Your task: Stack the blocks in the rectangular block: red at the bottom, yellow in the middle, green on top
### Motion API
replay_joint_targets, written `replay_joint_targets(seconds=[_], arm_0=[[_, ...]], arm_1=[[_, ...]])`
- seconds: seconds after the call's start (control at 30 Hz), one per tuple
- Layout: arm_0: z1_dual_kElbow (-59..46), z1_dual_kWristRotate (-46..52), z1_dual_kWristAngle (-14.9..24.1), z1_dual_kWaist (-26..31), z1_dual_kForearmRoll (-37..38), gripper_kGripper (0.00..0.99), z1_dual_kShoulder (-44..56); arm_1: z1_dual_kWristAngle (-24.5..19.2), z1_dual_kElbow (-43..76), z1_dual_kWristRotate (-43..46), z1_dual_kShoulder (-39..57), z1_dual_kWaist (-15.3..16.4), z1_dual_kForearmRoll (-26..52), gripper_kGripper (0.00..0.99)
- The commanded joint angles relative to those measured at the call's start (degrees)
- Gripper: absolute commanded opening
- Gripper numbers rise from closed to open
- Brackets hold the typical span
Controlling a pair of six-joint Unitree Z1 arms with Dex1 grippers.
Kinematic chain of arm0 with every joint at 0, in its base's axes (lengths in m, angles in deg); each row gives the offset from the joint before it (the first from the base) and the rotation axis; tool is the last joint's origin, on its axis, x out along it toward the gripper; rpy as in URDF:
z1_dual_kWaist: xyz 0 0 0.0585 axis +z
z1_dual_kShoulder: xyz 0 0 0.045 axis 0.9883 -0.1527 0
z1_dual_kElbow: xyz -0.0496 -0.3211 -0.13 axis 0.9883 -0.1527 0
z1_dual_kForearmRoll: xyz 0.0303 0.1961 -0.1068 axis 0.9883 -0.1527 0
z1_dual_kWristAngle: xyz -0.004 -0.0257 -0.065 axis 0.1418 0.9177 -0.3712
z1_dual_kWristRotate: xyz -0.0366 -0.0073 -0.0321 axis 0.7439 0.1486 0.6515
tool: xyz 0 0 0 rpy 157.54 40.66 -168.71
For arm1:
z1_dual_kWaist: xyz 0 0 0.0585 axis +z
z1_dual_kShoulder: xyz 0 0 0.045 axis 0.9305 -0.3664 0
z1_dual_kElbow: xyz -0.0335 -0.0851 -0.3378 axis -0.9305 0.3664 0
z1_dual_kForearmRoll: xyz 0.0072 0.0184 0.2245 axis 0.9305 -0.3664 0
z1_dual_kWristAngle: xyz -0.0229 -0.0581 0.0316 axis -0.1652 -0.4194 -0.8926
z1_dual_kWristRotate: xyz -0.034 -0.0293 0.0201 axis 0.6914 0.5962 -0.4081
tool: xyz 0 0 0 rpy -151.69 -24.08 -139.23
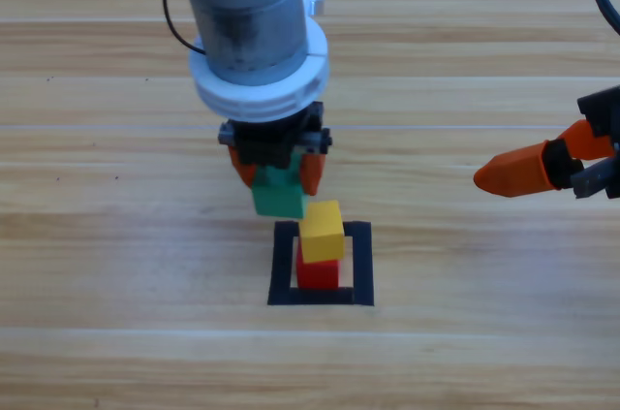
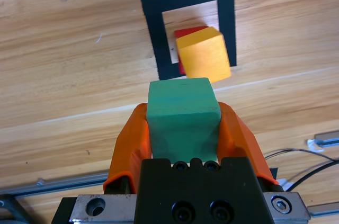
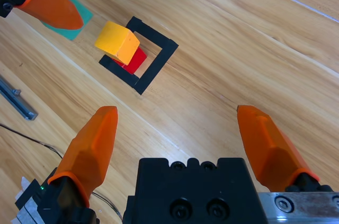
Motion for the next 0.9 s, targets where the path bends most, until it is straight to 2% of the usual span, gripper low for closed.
replay_joint_targets(seconds=[0.03,0.9], arm_0=[[1.5,1.0,-0.5,-1.7,-0.2,0.146,-3.7],[4.2,5.2,-0.1,-1.7,-1.0,0.152,-6.9]], arm_1=[[-0.1,1.4,-0.3,1.6,-1.3,-0.3,0.989],[-0.1,1.2,-0.3,1.3,-1.3,-0.3,0.989]])
